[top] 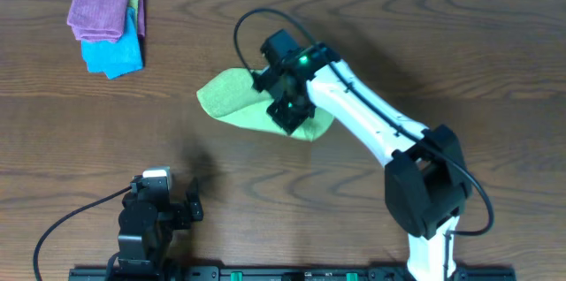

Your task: Fold the cloth

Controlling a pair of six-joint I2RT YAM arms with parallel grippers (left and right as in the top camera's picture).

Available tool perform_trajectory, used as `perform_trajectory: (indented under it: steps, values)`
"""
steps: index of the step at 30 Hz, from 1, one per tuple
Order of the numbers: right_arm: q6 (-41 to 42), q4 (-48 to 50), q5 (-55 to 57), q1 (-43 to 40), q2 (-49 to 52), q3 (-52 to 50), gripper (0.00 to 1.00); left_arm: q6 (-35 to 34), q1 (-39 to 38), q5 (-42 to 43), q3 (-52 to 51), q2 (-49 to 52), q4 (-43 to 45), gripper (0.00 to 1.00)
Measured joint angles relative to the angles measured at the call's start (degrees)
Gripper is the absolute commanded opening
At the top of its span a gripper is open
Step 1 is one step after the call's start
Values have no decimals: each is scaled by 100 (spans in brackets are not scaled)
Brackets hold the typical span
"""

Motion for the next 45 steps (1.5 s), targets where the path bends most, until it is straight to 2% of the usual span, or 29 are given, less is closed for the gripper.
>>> perform_trajectory:
  steps: [6,9,13,15,20,26,29,33,34,36,37,39,43,45]
  values:
    - [101,-621,-258,623,0,11,1,0,0,0,0,0,-2,95]
    - [293,-476,-105,802,0,11,1,0,0,0,0,0,-2,95]
    - [507,105,697,713,0,33,1,0,0,0,0,0,-4,95]
    - [555,407,1200,610,0,114,1,0,0,0,0,0,-2,96]
    - [619,1106,2559,-179,2,1038,2,0,0,0,0,0,-2,95]
    - [608,1469,2907,-988,2,2022,1,0,0,0,0,0,-4,95]
    - [546,1130,2809,-1128,2,2476,2,2,0,0,0,0,-2,95]
    - [485,-138,1858,-852,-2,2643,2,0,0,0,0,0,-2,95]
    - [470,-492,1401,-671,0,2618,22,0,0,0,0,0,-2,95]
    - [457,-905,796,-337,0,2573,89,0,0,0,0,0,2,95]
    - [402,-1097,483,-15,0,2531,99,0,0,0,0,0,-2,95]
    - [308,-1198,369,354,0,2503,99,0,0,0,0,0,-2,95]
    - [179,-1117,929,743,0,2500,99,0,0,0,0,0,-2,95]
    - [146,-1023,1196,732,4,2490,94,0,0,0,0,0,-2,95]
